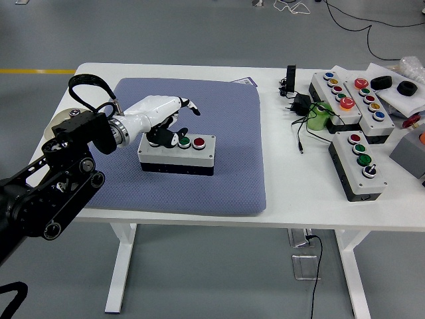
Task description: Pick up the button,place it on the desk,press the button,press the button
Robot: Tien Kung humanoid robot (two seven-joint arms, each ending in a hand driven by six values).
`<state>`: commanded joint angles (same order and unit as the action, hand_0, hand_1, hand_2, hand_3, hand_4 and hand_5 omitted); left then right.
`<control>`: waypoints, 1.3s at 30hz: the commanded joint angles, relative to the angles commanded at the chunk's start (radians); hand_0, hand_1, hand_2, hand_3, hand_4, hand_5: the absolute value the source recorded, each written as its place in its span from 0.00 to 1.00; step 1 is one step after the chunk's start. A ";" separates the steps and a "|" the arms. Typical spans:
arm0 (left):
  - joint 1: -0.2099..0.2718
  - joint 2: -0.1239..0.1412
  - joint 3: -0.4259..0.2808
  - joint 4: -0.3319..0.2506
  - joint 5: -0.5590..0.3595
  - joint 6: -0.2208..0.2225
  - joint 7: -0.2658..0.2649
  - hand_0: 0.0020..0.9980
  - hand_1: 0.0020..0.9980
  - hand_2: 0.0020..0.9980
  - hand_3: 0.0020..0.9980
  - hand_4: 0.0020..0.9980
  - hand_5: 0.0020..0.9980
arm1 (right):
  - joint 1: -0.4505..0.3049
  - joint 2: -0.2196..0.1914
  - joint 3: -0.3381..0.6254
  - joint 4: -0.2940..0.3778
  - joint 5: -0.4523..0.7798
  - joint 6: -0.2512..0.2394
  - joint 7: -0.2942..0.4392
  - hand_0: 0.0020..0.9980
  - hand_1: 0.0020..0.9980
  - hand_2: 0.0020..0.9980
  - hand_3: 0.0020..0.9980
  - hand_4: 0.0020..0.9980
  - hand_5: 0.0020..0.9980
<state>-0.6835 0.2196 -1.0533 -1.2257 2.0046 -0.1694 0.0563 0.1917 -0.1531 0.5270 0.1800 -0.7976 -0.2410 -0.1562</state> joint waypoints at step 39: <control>0.222 -0.029 -0.493 0.135 -1.150 0.203 -0.064 0.81 0.81 0.79 0.77 0.67 1.00 | -0.016 -0.001 -0.002 0.000 0.008 -0.005 0.002 0.65 0.53 0.56 0.63 0.23 0.25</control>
<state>-0.4620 0.1903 -1.5468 -1.0907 0.8543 0.0333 -0.0073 0.1758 -0.1543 0.5247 0.1800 -0.7899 -0.2455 -0.1539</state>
